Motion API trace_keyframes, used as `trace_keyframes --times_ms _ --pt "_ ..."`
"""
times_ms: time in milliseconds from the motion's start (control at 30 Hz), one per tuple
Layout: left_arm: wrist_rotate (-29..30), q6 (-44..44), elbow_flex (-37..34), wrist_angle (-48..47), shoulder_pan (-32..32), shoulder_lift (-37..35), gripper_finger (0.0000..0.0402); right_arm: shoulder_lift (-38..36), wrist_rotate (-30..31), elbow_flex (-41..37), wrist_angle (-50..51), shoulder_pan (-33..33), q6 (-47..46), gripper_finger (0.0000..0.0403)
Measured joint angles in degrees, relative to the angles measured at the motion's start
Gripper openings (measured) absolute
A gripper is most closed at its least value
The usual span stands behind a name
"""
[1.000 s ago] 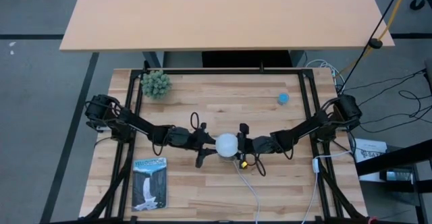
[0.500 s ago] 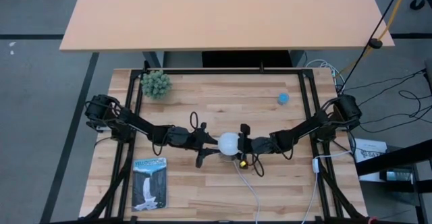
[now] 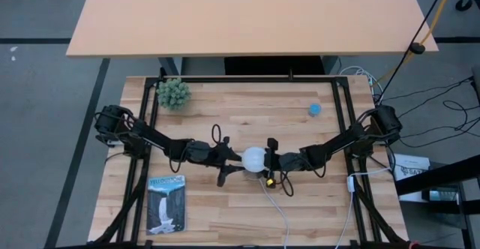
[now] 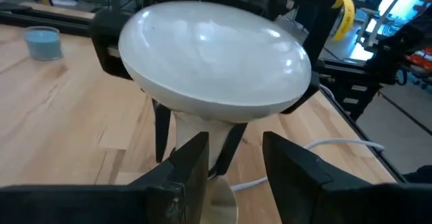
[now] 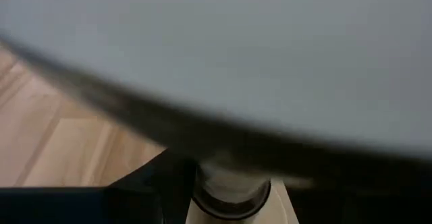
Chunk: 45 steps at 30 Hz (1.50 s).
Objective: Screw lightbulb
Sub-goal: Insert the lightbulb into the desk lamp
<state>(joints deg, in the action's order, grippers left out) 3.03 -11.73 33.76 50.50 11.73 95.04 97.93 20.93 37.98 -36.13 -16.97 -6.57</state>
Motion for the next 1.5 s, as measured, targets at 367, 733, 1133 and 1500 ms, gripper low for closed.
trace_keyframes --times_ms 367,733,1133,1500 --pt "0.4 -2.0 0.0 -0.5 0.1 0.0 0.0144 0.0 0.0 0.0 -2.3 0.2 1.7 0.0199" --pt "1.0 -2.3 2.6 -1.4 0.1 1.9 0.0144 0.0 0.0 0.0 -2.2 0.2 1.4 0.0199" --pt "2.0 -2.6 5.5 -1.3 0.0 7.0 0.0144 0.0 -0.1 0.0 -2.2 0.2 1.2 0.0199" --pt "1.9 -2.8 5.5 -1.2 -0.9 5.8 0.0144 0.0 -0.2 0.0 -0.2 0.0 0.2 0.0199"
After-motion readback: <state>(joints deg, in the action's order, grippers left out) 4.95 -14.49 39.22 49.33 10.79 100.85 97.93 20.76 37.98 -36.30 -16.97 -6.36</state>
